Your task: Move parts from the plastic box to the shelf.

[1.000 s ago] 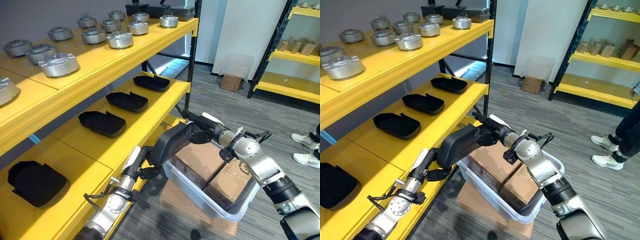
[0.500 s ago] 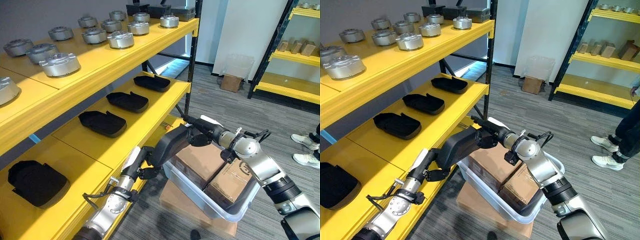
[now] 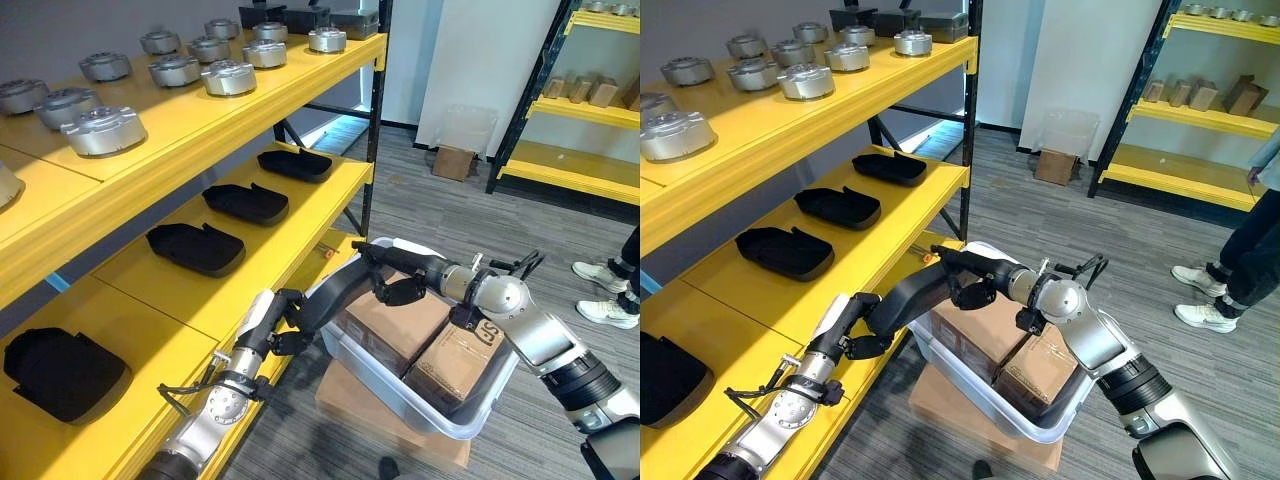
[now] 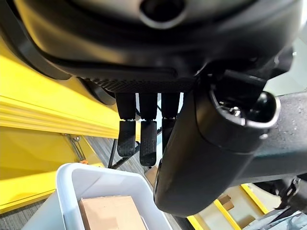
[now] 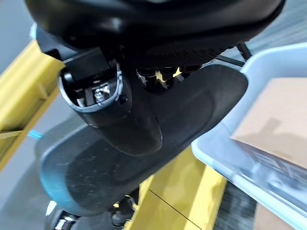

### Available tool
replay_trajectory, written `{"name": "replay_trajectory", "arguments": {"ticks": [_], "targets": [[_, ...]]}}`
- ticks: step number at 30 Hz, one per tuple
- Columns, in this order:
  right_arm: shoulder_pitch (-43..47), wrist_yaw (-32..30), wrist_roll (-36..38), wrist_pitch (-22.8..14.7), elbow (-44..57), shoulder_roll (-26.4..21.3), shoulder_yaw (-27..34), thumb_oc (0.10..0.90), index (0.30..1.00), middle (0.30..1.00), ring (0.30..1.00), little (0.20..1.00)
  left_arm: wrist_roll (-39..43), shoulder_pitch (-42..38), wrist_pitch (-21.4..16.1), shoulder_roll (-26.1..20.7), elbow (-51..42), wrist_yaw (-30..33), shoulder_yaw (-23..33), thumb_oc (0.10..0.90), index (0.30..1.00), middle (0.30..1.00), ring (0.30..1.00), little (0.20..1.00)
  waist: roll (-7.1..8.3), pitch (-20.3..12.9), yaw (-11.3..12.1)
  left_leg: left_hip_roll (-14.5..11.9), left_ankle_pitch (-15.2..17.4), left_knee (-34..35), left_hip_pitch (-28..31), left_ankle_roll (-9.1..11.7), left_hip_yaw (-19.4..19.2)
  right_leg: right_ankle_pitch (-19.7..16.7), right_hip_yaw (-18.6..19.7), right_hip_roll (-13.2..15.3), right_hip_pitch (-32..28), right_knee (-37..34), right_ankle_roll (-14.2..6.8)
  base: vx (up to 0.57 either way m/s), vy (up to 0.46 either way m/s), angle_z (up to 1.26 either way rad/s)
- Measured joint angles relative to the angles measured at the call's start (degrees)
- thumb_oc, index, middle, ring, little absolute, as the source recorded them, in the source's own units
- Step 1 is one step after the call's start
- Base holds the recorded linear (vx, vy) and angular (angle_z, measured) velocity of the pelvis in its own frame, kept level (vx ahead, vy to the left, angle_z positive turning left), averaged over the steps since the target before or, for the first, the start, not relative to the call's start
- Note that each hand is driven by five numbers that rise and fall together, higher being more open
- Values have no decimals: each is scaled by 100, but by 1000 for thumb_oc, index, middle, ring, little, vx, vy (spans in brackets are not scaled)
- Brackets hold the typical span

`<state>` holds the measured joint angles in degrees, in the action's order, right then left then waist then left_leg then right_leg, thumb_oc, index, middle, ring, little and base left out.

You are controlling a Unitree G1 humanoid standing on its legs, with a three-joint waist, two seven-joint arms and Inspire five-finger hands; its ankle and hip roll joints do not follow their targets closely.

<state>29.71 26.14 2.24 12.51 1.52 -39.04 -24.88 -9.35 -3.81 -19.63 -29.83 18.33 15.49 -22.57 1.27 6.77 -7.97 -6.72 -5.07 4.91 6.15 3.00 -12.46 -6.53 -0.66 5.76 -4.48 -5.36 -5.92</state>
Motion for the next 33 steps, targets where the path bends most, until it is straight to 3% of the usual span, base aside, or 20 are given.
{"name": "replay_trajectory", "arguments": {"ticks": [6,33], "targets": [[5,14,6,-103,116,42,-3,900,1000,1000,1000,1000,4,0,200,20,-62,-39,-6,400,300,300,300,300,0,0,6,3,1,0,2,0,0,0,1,4,-1,0,0,0,0,0],[11,86,-1,-285,118,47,-87,900,1000,1000,1000,1000,11,-2,400,176,-82,-122,-31,400,300,300,300,300,0,-1,23,19,-1,0,4,0,7,-1,-3,4,-7,0,1,0,0,0]]}}
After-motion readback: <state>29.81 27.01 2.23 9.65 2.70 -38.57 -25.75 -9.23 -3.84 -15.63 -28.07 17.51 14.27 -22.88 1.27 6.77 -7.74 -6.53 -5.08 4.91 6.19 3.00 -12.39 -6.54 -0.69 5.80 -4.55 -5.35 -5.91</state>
